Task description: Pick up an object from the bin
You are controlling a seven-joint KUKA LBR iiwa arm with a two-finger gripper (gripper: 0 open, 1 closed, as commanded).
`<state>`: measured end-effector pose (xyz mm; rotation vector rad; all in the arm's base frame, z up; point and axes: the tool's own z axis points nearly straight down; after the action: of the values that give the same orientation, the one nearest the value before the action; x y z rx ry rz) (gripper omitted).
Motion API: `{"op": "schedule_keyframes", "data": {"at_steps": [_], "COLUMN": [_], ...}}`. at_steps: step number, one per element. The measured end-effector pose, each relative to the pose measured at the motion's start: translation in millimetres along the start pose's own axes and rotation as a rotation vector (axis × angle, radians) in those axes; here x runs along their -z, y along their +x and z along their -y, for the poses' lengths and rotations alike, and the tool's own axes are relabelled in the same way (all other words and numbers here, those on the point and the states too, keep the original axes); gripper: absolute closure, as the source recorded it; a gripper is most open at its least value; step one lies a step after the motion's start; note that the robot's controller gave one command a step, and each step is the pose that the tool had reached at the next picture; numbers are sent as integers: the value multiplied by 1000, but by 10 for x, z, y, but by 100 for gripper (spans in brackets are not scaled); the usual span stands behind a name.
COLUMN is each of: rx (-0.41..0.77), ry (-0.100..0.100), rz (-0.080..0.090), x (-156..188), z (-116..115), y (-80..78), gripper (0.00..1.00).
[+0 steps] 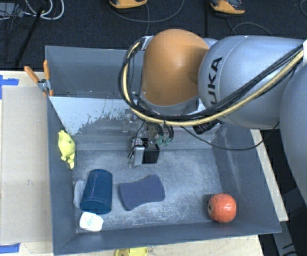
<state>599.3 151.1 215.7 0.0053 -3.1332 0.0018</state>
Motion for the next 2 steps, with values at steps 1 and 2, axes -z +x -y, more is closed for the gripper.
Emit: {"op": "schedule_keyframes", "data": {"at_steps": [1,2], "rx": [-1,54], "ry": [0,-2], "rz": [0,12], "x": [12,-96], "z": [3,62], "y": [6,-44], "gripper": [0,0]}}
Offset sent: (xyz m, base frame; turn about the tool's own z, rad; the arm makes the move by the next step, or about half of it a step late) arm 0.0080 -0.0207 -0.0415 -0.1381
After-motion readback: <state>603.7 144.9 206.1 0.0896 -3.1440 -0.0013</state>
